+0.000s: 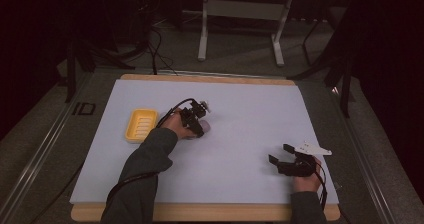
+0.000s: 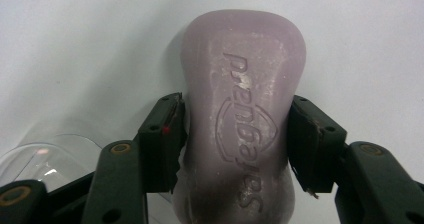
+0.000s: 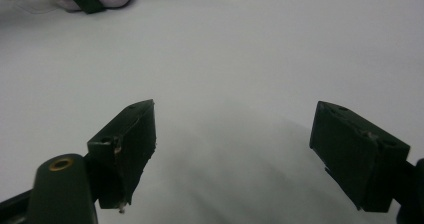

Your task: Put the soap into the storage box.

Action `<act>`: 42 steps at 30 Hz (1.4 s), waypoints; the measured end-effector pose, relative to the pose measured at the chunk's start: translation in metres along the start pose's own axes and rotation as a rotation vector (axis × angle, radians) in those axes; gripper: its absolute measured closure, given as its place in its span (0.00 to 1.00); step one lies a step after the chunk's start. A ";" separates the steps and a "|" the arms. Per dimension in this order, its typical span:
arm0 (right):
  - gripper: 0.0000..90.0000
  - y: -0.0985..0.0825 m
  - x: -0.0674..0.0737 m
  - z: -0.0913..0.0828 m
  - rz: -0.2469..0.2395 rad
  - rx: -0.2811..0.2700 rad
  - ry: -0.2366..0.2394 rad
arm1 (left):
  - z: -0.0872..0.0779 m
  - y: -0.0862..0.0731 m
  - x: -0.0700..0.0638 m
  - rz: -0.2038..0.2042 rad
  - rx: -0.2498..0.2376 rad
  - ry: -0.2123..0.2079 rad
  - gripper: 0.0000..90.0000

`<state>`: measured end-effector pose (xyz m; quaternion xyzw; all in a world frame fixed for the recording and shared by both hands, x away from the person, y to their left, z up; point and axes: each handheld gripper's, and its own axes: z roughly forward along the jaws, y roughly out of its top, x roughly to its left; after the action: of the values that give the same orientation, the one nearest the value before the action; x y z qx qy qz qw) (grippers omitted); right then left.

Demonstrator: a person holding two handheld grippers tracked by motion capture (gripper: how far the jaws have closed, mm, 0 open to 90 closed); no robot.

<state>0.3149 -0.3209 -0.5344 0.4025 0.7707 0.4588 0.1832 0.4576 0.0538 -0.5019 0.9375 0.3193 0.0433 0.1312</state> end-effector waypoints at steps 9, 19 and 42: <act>0.20 0.000 0.000 0.000 -0.002 0.002 0.001 | 0.000 0.010 -0.003 -0.013 0.087 0.010 0.54; 0.20 0.000 0.000 0.000 -0.003 0.002 0.001 | 0.000 0.013 -0.005 -0.019 0.105 0.025 0.55; 0.20 0.000 0.000 0.000 -0.002 0.001 0.000 | -0.009 0.009 -0.004 -0.055 0.068 -0.005 0.55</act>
<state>0.3148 -0.3207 -0.5344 0.4016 0.7714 0.4582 0.1836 0.4585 0.0465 -0.4912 0.9324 0.3459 0.0267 0.1014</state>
